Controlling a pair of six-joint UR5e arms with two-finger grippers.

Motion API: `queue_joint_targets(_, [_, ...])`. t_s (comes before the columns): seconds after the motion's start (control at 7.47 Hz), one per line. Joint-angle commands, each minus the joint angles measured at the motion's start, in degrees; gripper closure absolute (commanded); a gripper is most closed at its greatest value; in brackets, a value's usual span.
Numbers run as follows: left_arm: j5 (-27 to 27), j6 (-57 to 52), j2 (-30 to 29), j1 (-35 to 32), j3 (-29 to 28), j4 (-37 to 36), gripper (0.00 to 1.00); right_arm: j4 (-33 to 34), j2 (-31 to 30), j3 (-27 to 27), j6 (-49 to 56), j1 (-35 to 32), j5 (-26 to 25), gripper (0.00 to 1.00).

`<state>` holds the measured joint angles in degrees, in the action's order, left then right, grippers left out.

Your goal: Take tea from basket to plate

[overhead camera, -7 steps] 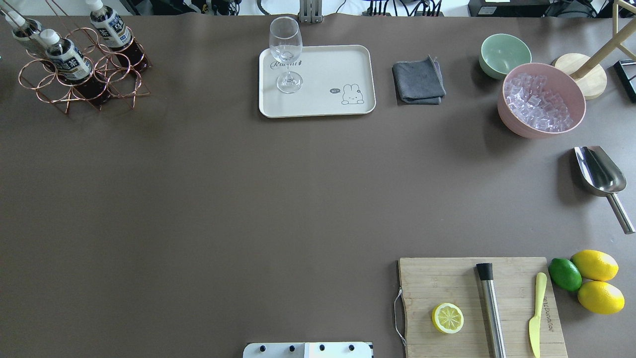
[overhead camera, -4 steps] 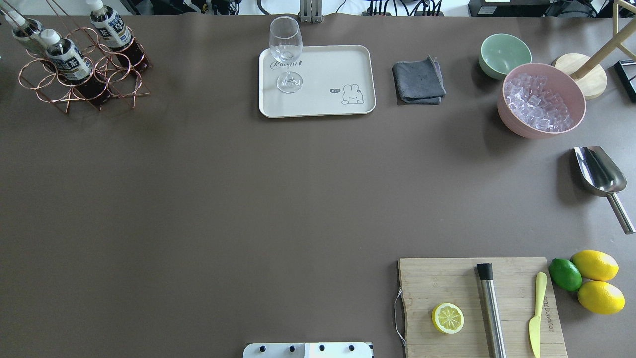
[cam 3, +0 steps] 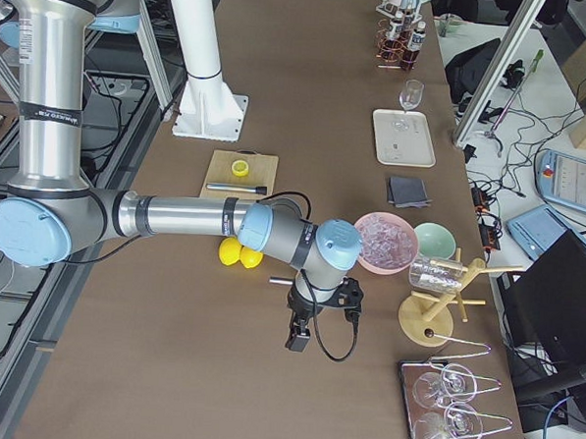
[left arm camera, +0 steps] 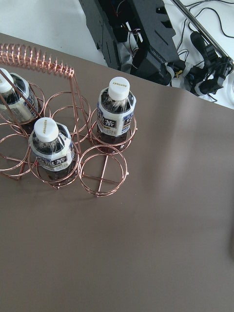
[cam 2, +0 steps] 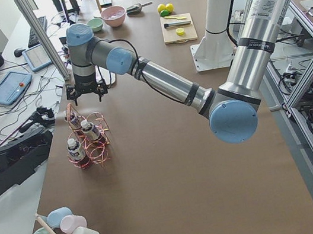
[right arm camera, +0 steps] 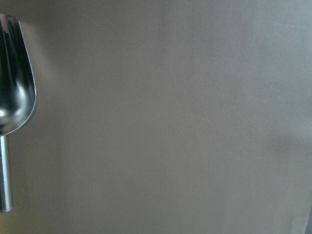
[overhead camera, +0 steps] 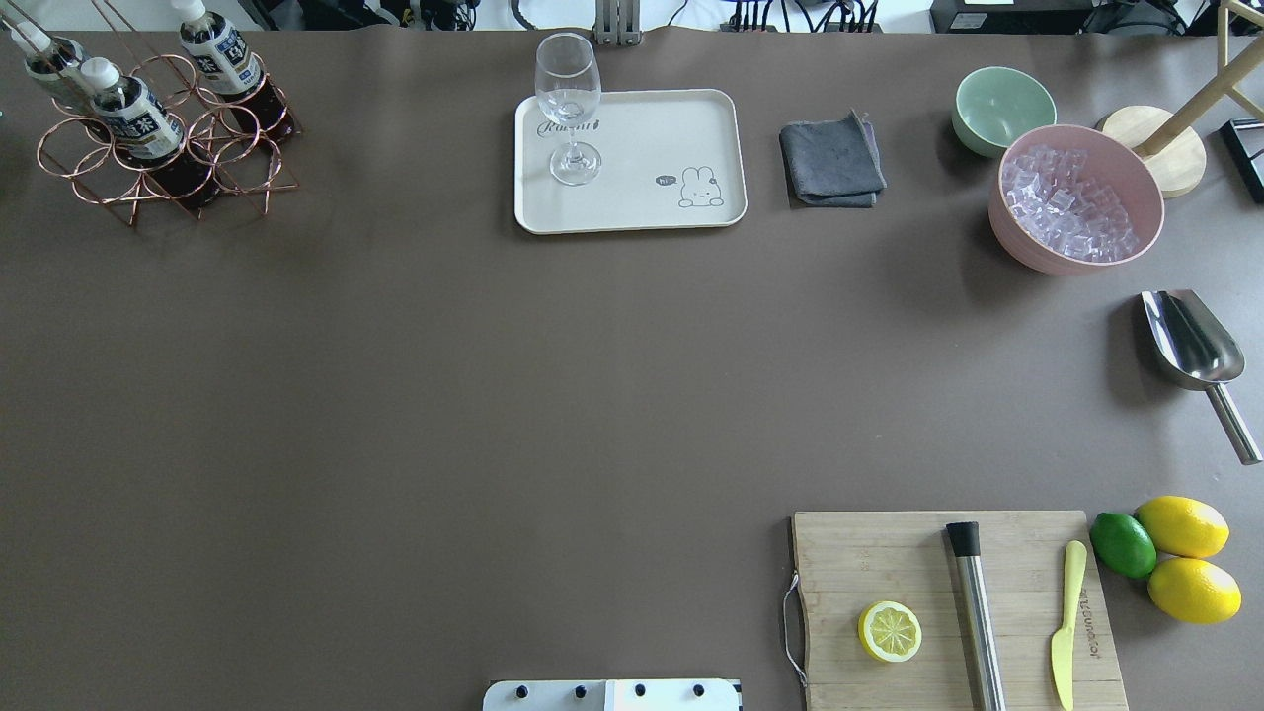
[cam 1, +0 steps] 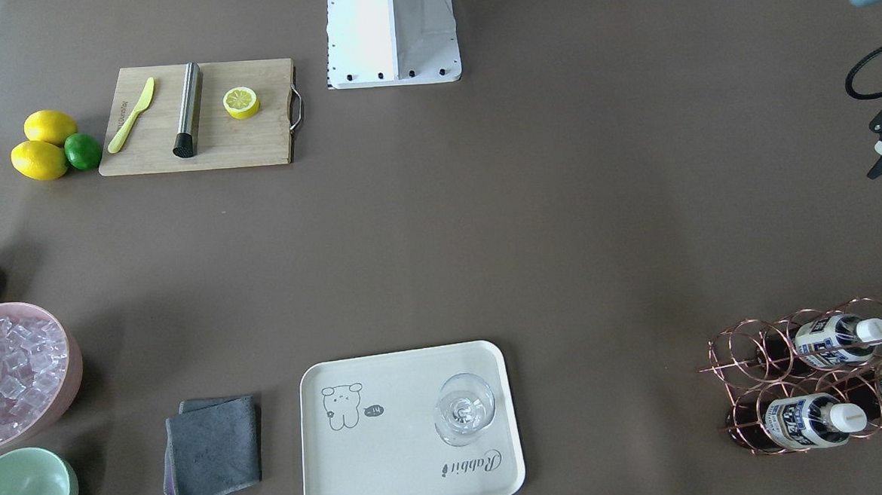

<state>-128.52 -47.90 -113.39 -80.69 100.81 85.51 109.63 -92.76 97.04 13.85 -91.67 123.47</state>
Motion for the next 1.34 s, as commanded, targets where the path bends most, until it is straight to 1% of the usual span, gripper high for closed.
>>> queue_joint_targets(0.0, [-4.1,-9.1,-5.9,-3.6,-11.7,-0.9,0.01,0.0,0.0,0.0,0.0,0.0,0.0,0.00])
queue_joint_targets(0.13, [-6.2,-10.6,-10.0,-3.9,-17.5,-1.0,0.01,0.0,-0.1,0.0,0.0,0.0,0.1,0.00])
queue_joint_targets(0.27, [-6.2,-10.8,-12.9,-3.6,-21.1,-1.1,0.01,0.0,-0.1,0.0,0.1,0.0,0.1,0.00])
queue_joint_targets(0.54, [-6.1,-10.8,-16.9,-3.8,-25.5,-1.1,0.01,0.0,0.1,0.0,0.0,0.0,0.1,0.00])
queue_joint_targets(0.8, [-6.0,-10.8,-17.2,-1.9,-27.3,-0.4,0.01,0.0,-0.1,0.1,0.2,0.0,0.1,0.00])
queue_joint_targets(1.21, [-6.0,-10.9,-16.9,-0.5,-27.4,-0.4,0.01,0.1,-0.1,0.3,0.2,-0.2,0.3,0.00])
